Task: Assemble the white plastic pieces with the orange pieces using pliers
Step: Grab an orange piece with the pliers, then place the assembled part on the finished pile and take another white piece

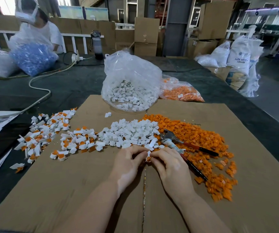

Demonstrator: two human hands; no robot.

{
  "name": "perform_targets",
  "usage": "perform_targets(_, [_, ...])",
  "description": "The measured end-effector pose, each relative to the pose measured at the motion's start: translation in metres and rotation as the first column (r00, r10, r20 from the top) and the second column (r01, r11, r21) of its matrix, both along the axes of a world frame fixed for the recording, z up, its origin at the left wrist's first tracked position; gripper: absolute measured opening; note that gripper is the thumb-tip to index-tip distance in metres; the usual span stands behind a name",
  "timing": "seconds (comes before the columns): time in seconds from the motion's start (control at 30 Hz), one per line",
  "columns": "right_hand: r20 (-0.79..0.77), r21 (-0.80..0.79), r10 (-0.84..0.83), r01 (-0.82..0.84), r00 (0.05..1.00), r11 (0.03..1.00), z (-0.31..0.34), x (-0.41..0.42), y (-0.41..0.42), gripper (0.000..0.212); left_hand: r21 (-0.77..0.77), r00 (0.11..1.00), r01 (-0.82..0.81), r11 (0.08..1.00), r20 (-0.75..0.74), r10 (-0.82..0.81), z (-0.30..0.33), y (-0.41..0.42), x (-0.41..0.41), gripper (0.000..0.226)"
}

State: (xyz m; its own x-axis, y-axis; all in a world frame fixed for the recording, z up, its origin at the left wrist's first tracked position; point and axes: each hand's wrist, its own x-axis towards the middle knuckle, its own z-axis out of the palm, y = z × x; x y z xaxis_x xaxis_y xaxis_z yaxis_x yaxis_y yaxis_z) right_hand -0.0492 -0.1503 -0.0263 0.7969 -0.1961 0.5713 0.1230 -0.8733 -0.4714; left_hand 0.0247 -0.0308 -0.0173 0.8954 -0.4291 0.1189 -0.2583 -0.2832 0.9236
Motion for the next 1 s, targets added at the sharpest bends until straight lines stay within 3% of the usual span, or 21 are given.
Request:
perform_targets(0.2, [0.012, 0.030, -0.052, 0.052, 0.999, 0.998, 0.000, -0.002, 0.000, 0.007, -0.069, 0.991, 0.076, 0.995, -0.105, -0.083, -0.004, -0.001, -0.006, 0.034])
perform_targets(0.57, [-0.018, 0.048, 0.025, -0.024, 1.000, 0.999, 0.001, -0.005, 0.000, 0.010, 0.048, 0.997, 0.058, 0.997, 0.050, -0.061, -0.004, 0.000, -0.007, 0.027])
perform_targets(0.8, [-0.033, 0.001, 0.052, -0.052, 0.998, 0.999, 0.002, -0.005, 0.001, 0.009, 0.032, 0.996, 0.082, 0.996, 0.024, -0.083, -0.001, -0.001, -0.010, 0.028])
perform_targets(0.9, [0.023, 0.028, 0.025, -0.025, 0.999, 0.999, 0.002, -0.006, 0.001, 0.009, -0.062, 0.999, 0.037, 0.997, -0.023, -0.039, -0.002, 0.000, -0.011, 0.028])
perform_targets(1.0, [0.050, 0.064, -0.079, 0.075, 0.996, 0.995, 0.000, -0.005, -0.002, 0.009, -0.111, 0.994, -0.111, 0.988, -0.012, 0.110, -0.003, 0.005, -0.010, 0.019])
